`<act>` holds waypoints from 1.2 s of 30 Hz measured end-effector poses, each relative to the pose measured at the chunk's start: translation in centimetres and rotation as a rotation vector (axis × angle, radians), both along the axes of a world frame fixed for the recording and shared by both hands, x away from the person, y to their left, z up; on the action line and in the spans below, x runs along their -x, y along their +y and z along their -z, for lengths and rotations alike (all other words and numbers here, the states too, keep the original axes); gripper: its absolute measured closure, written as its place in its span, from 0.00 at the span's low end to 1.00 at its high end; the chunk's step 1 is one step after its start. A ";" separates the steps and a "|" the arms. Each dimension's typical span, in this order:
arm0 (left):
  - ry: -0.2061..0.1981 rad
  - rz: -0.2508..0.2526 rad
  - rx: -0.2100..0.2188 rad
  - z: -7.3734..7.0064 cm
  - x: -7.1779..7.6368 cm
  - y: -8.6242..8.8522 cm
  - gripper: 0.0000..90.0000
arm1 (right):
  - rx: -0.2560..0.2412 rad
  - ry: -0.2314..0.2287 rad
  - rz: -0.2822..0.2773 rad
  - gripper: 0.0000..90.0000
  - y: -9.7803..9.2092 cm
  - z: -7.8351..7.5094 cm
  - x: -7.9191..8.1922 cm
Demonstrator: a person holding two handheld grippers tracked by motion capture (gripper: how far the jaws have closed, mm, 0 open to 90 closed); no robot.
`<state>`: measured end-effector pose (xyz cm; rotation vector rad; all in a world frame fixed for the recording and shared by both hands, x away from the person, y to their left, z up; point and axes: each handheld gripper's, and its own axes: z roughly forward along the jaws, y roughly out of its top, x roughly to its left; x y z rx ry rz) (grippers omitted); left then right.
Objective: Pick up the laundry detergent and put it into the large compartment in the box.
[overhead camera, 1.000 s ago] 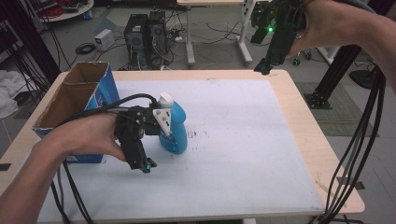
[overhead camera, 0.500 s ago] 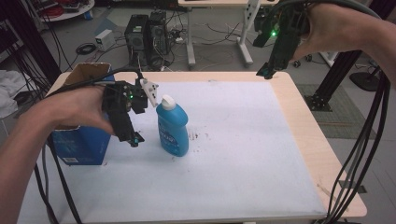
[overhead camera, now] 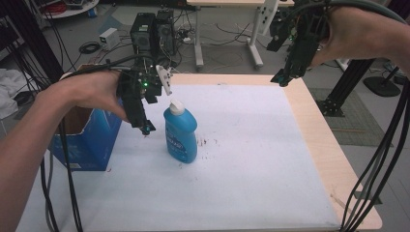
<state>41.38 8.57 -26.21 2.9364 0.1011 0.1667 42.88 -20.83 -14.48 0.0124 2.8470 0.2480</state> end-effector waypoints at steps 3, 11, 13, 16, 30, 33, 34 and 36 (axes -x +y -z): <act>-0.004 0.023 0.006 0.1 -0.5 -0.5 0.18 | -0.002 -0.003 -0.001 0.15 0.0 0.0 0.0; 0.000 0.100 0.014 0.2 -1.9 -1.4 0.18 | 0.007 -0.005 -0.005 0.15 0.1 0.1 0.0; -0.004 0.139 0.025 0.2 -2.3 -1.8 0.18 | 0.009 -0.004 -0.008 0.15 0.1 0.1 0.1; 0.011 0.171 0.019 0.4 -2.6 -2.2 0.18 | 0.008 -0.004 -0.015 0.15 0.1 0.1 0.0; 0.010 0.381 -0.003 1.2 -2.6 -4.1 0.18 | 0.011 -0.011 -0.023 0.15 0.0 0.1 0.3; 0.005 0.413 -0.002 1.2 -2.5 -4.5 0.18 | 0.013 -0.010 -0.022 0.15 0.0 0.1 0.3; 0.002 0.440 -0.003 1.2 -2.4 -4.7 0.18 | 0.011 -0.007 -0.021 0.15 -0.1 0.1 0.3; 0.005 0.449 -0.006 1.2 -2.4 -4.9 0.18 | 0.012 -0.007 -0.019 0.15 -0.2 0.1 0.3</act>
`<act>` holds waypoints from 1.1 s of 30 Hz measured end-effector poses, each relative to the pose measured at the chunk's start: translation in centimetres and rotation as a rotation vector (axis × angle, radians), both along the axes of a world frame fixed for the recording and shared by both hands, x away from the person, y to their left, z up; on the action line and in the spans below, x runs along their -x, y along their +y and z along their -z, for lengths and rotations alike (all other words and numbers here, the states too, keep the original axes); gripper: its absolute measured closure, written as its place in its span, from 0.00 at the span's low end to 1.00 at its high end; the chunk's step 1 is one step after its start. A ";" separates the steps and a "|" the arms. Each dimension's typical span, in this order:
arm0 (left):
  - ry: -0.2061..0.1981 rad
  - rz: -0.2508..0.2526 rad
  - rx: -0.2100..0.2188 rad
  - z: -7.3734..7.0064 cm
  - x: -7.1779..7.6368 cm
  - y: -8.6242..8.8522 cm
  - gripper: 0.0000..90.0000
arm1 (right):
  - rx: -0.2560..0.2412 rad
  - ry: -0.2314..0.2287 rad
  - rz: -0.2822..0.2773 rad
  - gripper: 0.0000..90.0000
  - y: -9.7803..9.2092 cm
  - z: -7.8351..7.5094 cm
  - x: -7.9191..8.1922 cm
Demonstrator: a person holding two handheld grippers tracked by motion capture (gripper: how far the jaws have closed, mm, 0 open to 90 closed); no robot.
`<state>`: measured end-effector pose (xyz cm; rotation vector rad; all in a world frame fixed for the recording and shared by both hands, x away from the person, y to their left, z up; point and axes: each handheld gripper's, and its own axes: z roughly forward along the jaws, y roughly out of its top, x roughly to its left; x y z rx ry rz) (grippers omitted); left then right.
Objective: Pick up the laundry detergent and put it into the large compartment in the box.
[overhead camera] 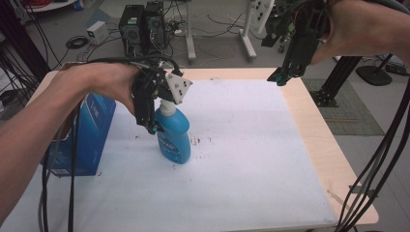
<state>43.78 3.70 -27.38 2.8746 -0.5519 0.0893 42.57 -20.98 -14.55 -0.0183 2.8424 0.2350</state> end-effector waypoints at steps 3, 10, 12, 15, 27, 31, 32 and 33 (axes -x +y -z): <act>0.004 0.012 0.000 0.1 0.2 -0.2 0.18 | 0.000 0.000 0.002 0.15 -0.1 0.0 0.0; -0.007 0.069 -0.019 0.4 0.4 -0.9 0.18 | 0.004 0.002 0.010 0.15 -0.4 0.0 0.0; -0.024 0.088 -0.039 0.4 0.4 -1.2 0.18 | 0.004 0.002 0.009 0.15 -0.4 0.0 0.0; -0.017 0.097 -0.046 0.6 0.5 -1.4 0.18 | 0.004 0.004 0.011 0.15 -0.4 0.0 0.0; -0.010 0.104 -0.053 0.7 0.5 -1.6 0.24 | 0.006 0.006 0.010 0.15 -0.5 0.3 -0.2; -0.009 0.100 -0.054 0.7 0.6 -1.5 0.25 | 0.006 0.007 0.013 0.15 -0.5 0.3 -0.2; -0.010 0.103 -0.060 0.7 0.6 -1.5 0.26 | 0.006 0.006 0.013 0.15 -0.4 0.3 -0.2; -0.011 0.103 -0.059 0.7 0.6 -1.5 0.27 | 0.008 0.006 0.013 0.15 -0.4 0.4 -0.2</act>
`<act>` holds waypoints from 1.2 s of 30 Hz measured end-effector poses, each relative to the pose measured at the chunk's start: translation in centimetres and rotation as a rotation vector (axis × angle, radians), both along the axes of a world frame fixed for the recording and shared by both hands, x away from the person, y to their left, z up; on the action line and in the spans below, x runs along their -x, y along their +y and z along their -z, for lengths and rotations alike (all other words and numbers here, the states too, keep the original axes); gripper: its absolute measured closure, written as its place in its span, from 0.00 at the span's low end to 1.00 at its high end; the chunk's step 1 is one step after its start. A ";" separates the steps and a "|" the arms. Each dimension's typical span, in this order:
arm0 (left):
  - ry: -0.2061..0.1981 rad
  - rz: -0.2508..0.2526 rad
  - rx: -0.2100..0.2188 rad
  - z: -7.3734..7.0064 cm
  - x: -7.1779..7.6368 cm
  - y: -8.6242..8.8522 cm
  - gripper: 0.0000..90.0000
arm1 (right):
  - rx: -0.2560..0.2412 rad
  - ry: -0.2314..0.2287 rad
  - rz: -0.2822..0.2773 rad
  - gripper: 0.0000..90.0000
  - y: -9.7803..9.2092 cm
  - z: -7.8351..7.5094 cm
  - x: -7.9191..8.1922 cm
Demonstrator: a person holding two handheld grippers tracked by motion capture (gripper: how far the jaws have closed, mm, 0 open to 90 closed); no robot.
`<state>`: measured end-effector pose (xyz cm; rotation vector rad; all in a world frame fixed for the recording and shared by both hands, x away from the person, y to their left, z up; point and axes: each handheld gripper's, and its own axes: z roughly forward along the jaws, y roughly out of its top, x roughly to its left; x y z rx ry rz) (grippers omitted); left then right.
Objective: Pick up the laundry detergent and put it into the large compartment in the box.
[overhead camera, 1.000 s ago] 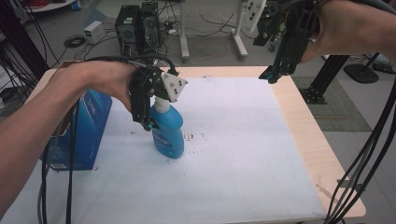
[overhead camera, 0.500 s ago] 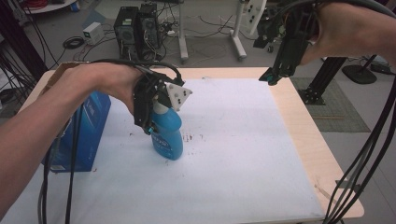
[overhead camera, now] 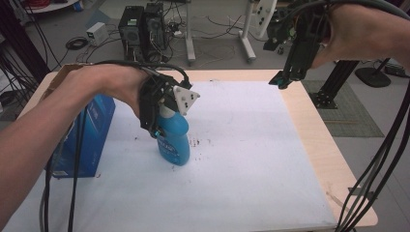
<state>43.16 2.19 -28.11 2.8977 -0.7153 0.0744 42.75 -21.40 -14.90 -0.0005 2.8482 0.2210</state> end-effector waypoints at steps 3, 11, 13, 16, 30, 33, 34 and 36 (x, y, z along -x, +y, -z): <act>-0.002 0.004 0.002 -0.1 0.0 0.0 0.28 | 0.000 0.001 -0.005 0.15 0.0 0.0 0.0; -0.002 0.000 -0.003 -0.2 0.0 0.0 0.32 | 0.008 -0.003 -0.005 0.15 0.0 0.0 0.0; -0.001 -0.001 -0.005 -0.2 0.0 0.1 0.32 | 0.007 -0.002 0.001 0.15 -0.1 0.0 0.0; -0.001 -0.001 -0.004 -0.3 0.1 0.0 0.33 | 0.008 -0.002 0.004 0.15 -0.1 0.0 0.0; -0.007 0.005 -0.006 -0.5 0.1 -0.1 0.40 | 0.014 -0.003 -0.004 0.15 0.0 0.2 -0.1; -0.007 0.004 -0.008 -0.5 0.2 -0.1 0.41 | 0.014 -0.003 -0.003 0.15 0.0 0.2 -0.1; -0.009 0.008 -0.011 -0.5 0.2 -0.1 0.41 | 0.015 -0.003 -0.002 0.15 0.0 0.2 -0.1; -0.012 0.009 -0.012 -0.5 0.2 -0.2 0.41 | 0.017 -0.003 0.000 0.15 0.0 0.2 -0.1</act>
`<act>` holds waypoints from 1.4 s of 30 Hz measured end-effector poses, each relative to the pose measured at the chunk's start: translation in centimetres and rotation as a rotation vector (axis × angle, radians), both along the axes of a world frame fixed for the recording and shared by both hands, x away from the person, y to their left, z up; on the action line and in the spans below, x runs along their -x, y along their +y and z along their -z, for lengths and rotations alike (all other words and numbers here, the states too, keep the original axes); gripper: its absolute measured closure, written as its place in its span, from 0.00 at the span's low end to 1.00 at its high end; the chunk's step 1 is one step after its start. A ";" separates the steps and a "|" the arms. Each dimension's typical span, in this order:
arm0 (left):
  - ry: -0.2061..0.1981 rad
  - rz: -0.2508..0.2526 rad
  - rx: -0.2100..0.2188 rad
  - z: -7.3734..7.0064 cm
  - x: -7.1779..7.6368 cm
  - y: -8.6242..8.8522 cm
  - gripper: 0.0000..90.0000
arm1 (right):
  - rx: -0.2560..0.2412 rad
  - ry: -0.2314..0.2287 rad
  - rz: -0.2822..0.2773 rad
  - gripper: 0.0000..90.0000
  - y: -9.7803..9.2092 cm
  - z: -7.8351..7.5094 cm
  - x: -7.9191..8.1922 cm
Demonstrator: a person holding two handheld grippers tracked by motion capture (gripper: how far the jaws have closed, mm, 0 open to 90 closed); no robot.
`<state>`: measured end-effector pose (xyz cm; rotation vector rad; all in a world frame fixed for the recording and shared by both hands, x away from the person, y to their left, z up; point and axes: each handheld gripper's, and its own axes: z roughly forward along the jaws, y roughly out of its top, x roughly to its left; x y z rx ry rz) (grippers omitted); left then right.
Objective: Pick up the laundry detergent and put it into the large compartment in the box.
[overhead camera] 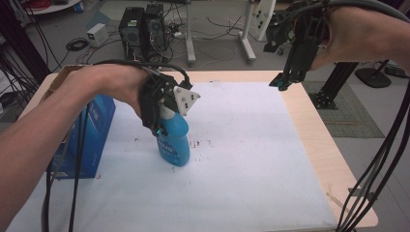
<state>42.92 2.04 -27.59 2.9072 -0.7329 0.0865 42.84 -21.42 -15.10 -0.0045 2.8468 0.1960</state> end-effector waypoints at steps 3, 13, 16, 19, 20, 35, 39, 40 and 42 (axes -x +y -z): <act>0.000 -0.001 0.001 0.0 0.0 0.0 0.41 | 0.002 0.000 0.003 0.15 0.0 0.1 0.0; 0.013 -0.043 -0.012 -0.2 -0.1 0.2 0.42 | 0.010 0.003 -0.004 0.15 0.4 0.3 -0.1; 0.018 -0.055 -0.018 -0.9 0.0 0.1 0.42 | 0.011 0.003 -0.002 0.15 0.4 0.3 -0.1; 0.014 -0.067 -0.031 -1.8 0.2 0.0 0.42 | 0.009 0.002 -0.002 0.15 0.3 0.3 -0.1; 0.015 -0.076 -0.027 -2.2 0.2 0.0 0.42 | 0.011 0.002 -0.002 0.15 0.3 0.3 -0.1; 0.037 -0.240 -0.055 -9.2 0.8 -0.4 0.42 | 0.003 -0.010 -0.010 0.15 0.1 0.1 0.3; 0.037 -0.286 -0.064 -10.6 0.6 -0.1 0.42 | 0.000 -0.011 -0.008 0.15 -0.1 0.0 0.3; 0.039 -0.304 -0.062 -10.9 0.4 0.0 0.42 | -0.003 -0.010 -0.007 0.15 -0.2 0.0 0.3; 0.041 -0.330 -0.058 -11.4 0.3 0.2 0.42 | -0.004 -0.011 -0.004 0.15 -0.4 0.0 0.3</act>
